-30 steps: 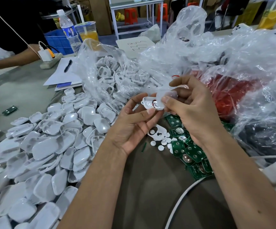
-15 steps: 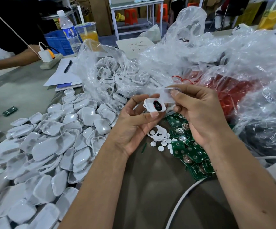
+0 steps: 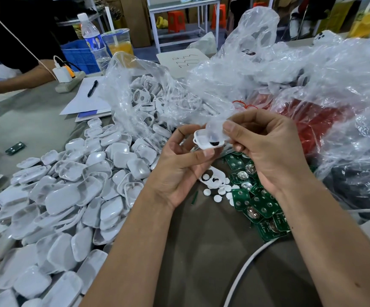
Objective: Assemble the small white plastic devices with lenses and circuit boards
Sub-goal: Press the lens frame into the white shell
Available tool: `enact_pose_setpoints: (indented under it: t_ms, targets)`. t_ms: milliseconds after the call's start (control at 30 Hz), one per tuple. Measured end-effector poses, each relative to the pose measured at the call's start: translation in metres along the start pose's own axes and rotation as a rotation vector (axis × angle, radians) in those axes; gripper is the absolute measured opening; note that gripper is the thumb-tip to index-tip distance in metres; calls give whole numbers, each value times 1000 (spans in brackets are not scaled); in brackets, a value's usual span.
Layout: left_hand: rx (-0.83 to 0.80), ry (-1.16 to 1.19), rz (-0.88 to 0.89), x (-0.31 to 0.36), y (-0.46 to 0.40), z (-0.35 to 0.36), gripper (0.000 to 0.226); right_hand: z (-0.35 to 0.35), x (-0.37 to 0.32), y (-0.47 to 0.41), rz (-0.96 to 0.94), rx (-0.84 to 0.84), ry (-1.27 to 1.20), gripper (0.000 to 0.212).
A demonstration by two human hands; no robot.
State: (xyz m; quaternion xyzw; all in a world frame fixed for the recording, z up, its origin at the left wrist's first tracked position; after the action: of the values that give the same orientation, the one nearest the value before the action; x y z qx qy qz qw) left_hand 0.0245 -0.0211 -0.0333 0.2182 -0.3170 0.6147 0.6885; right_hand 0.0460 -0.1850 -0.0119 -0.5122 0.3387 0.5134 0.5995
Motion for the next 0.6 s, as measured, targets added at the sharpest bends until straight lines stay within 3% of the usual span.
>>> enact_pose_setpoints:
  t_ms: [600]
  targets:
    - [-65,-85,7,-2,1,-1,46,4,0,1,-67,21,270,12]
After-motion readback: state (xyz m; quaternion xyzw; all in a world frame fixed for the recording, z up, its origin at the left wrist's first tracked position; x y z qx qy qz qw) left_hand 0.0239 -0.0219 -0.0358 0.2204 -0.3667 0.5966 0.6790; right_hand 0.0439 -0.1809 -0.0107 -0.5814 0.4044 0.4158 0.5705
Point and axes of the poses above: each hand's wrist, its own y-axis away from the middle knuckle, its own z-axis out of the palm, x = y × z, the point moved 1 cm from there along -y, towards the middle knuckle
